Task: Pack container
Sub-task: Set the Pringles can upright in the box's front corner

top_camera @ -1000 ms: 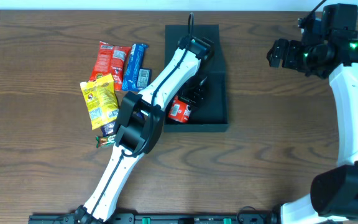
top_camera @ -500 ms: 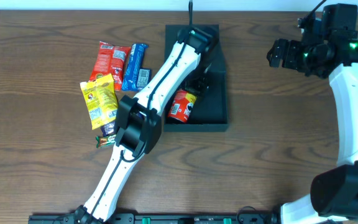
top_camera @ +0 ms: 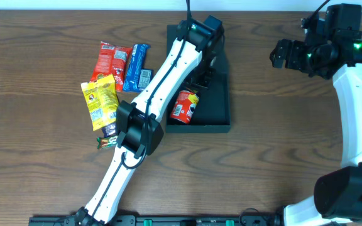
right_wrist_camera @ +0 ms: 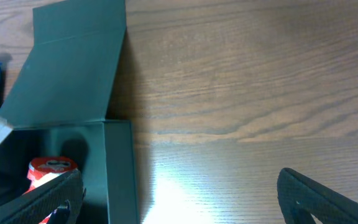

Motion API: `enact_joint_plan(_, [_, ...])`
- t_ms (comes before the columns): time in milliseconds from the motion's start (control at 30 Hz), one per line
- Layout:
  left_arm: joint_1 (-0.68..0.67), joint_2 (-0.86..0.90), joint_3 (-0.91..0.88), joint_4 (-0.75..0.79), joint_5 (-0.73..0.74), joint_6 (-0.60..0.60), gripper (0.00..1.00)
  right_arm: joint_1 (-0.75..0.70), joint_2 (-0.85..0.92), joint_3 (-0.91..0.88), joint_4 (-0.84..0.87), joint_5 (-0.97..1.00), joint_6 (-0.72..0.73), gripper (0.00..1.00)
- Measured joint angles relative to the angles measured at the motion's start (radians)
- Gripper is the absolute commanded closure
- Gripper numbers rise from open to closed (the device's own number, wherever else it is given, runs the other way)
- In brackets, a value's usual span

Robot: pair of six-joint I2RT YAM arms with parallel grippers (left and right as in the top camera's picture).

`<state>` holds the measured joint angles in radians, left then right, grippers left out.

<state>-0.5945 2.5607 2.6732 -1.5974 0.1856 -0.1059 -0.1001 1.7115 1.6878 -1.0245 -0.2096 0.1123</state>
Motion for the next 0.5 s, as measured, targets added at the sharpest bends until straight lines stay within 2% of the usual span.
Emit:
enact_joint_plan(133, [-0.018,0.0,-0.009,0.004,0.027,-0.003,0.94,0.0,0.0,0.0,0.0,0.0,0.0,0.01])
enact_joint_plan(500, [-0.017,0.0,-0.196,0.076,0.112,-0.003,0.94,0.0,0.0,0.0,0.002,0.0,0.0,0.01])
